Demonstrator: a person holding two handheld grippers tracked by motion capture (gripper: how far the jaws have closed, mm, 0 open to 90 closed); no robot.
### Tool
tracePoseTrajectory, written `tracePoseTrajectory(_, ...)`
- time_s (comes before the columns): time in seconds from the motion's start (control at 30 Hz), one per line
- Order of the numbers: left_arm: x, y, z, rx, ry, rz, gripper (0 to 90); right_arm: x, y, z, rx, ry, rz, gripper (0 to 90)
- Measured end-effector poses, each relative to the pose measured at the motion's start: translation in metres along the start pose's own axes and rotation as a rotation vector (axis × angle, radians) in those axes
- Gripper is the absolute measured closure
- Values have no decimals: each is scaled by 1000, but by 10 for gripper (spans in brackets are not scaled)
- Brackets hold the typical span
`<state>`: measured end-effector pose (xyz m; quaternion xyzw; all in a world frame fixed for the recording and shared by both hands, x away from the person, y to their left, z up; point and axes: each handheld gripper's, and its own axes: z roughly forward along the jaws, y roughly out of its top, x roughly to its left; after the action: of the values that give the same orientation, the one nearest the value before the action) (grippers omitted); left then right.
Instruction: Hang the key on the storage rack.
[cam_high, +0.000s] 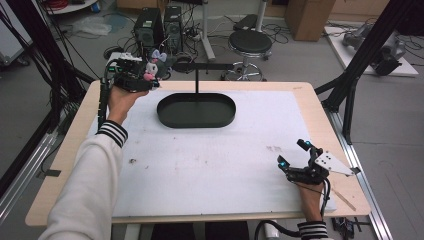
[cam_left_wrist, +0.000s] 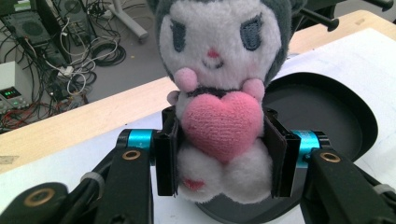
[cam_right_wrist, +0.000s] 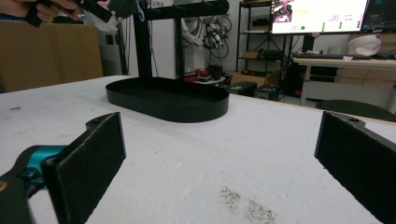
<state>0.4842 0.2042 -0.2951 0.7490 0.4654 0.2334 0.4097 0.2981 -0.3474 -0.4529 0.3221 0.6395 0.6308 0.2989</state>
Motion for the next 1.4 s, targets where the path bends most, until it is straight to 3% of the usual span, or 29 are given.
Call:
tracePoseTrajectory(0.2, 4, -7, 2, 13, 5, -4, 553, 0, 0, 0, 0, 0, 0, 8)
tracePoseTrajectory(0.33, 6, -12, 5, 51, 7, 5, 553, 0, 0, 0, -1, 1, -2, 8)
tracePoseTrajectory(0.7, 12, -25, 7, 57, 19, -11, 554, 0, 0, 0, 2, 0, -2, 8)
tracePoseTrajectory(0.8, 15, -30, 8, 89, 25, -5, 554, 0, 0, 0, 3, 0, -2, 8)
tracePoseTrajectory(1.07, 18, -38, 14, 112, 25, -5, 554, 0, 0, 0, 2, 0, -2, 8)
tracePoseTrajectory(1.4, 11, -47, 29, 152, -19, 48, 550, 0, 0, 0, 0, 0, -5, 8)
